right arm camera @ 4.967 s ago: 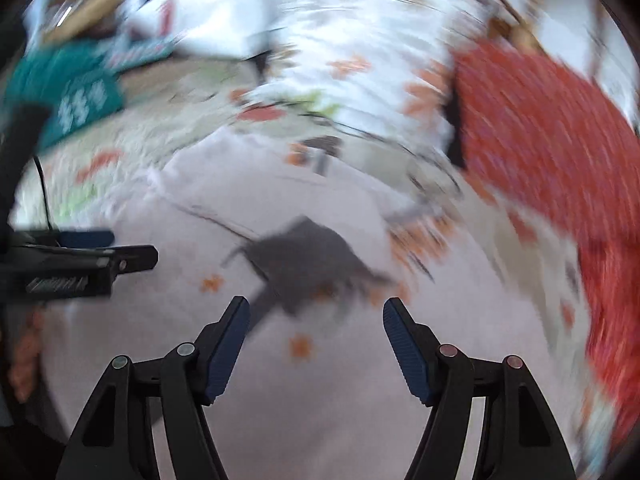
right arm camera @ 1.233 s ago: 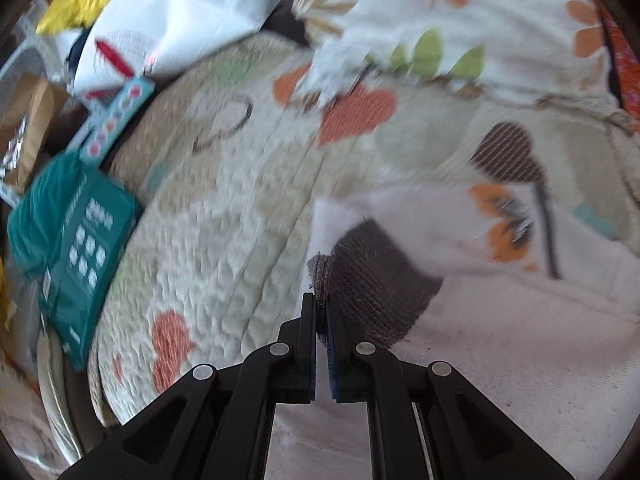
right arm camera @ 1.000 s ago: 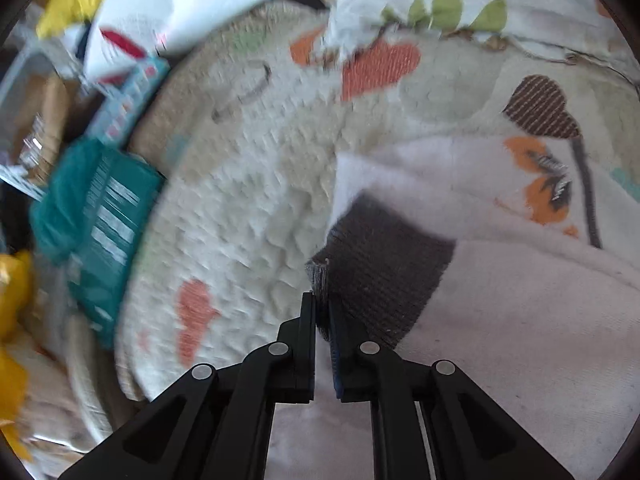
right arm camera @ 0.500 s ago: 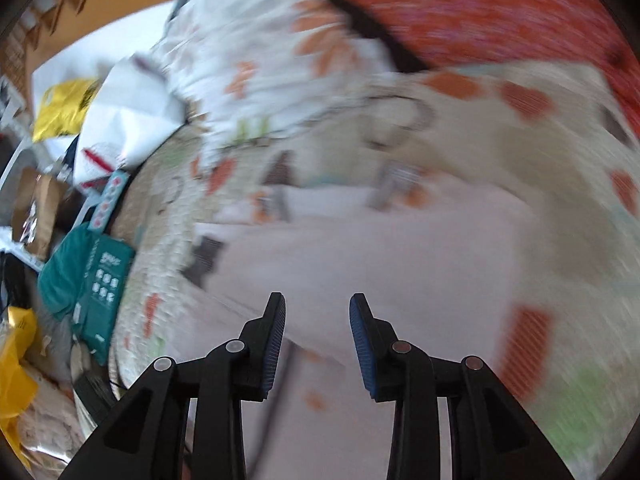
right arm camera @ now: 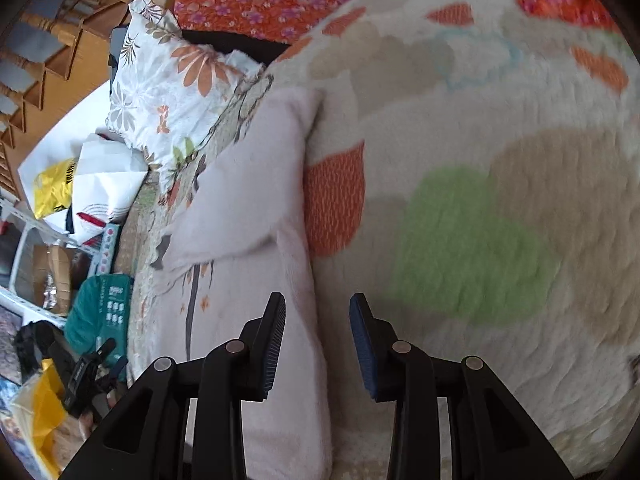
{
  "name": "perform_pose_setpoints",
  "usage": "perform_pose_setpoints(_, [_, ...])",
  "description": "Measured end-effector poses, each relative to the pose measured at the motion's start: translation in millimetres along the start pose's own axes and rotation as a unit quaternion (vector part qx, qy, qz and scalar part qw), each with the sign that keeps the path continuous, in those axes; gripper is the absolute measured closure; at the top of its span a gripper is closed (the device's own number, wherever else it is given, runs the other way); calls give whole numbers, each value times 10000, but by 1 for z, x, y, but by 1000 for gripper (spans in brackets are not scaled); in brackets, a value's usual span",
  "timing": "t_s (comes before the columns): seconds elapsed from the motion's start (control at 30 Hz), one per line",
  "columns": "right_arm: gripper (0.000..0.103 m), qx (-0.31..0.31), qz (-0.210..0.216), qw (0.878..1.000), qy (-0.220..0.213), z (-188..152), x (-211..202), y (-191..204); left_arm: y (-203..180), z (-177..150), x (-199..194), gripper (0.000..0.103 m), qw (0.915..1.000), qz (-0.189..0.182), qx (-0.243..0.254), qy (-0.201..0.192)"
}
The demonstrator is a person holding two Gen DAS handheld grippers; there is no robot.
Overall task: Fold small clothes
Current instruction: 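Grasp the grey ribbed hem with the left gripper while the right gripper grasps it too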
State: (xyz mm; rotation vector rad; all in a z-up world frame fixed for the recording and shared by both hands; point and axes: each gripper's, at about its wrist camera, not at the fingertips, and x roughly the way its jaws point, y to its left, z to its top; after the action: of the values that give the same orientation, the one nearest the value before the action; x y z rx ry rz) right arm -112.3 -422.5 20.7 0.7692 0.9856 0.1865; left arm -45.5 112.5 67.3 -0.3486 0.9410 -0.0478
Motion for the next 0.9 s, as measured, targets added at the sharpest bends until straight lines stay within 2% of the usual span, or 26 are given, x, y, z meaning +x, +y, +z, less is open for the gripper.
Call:
perform_pose_setpoints(0.13, [66, 118, 311, 9990, 308, -17, 17, 3, 15, -3, 22, 10, 9985, 264, 195, 438])
perform_pose_setpoints(0.2, [64, 89, 380, 9985, 379, -21, 21, 8, 26, -10, 34, 12, 9969, 168, 99, 769])
perform_pose_setpoints(0.27, [63, 53, 414, 9983, 401, -24, 23, 11, 38, -19, 41, 22, 9952, 90, -44, 975])
perform_pose_setpoints(0.4, [62, 275, 656, 9962, 495, -31, 26, 7, 49, -24, 38, 24, 9960, -237, -107, 856])
perform_pose_setpoints(0.5, [62, 483, 895, 9931, 580, -40, 29, 5, 51, -33, 35, 37, 9933, -649, -134, 945])
perform_pose_setpoints(0.57, [62, 597, 1124, 9894, 697, -48, 33, 6, 47, -42, 33, 43, 9920, -767, -55, 1004])
perform_pose_setpoints(0.6, [62, 663, 1261, 9866, 794, -54, 38, 7, 46, -46, 31, 47, 9913, -797, 10, 1046])
perform_pose_setpoints(0.63, [62, 688, 1335, 9849, 859, -60, 40, 8, 44, -50, 31, 58, 9899, -868, 22, 1123])
perform_pose_setpoints(0.67, [62, 651, 1380, 9842, 893, -67, 42, 12, 45, -57, 32, 70, 9851, -1111, -61, 1314])
perform_pose_setpoints(0.7, [62, 588, 1369, 9847, 905, -71, 43, 16, 46, -63, 32, 73, 9818, -1245, -128, 1428])
perform_pose_setpoints(0.83, [62, 425, 1386, 9848, 953, -88, 43, 28, 40, -78, 26, 74, 9801, -1300, -106, 1497])
perform_pose_setpoints(0.9, [62, 428, 1500, 9814, 1120, -99, 48, 32, 40, -82, 23, 74, 9782, -1406, -198, 1514])
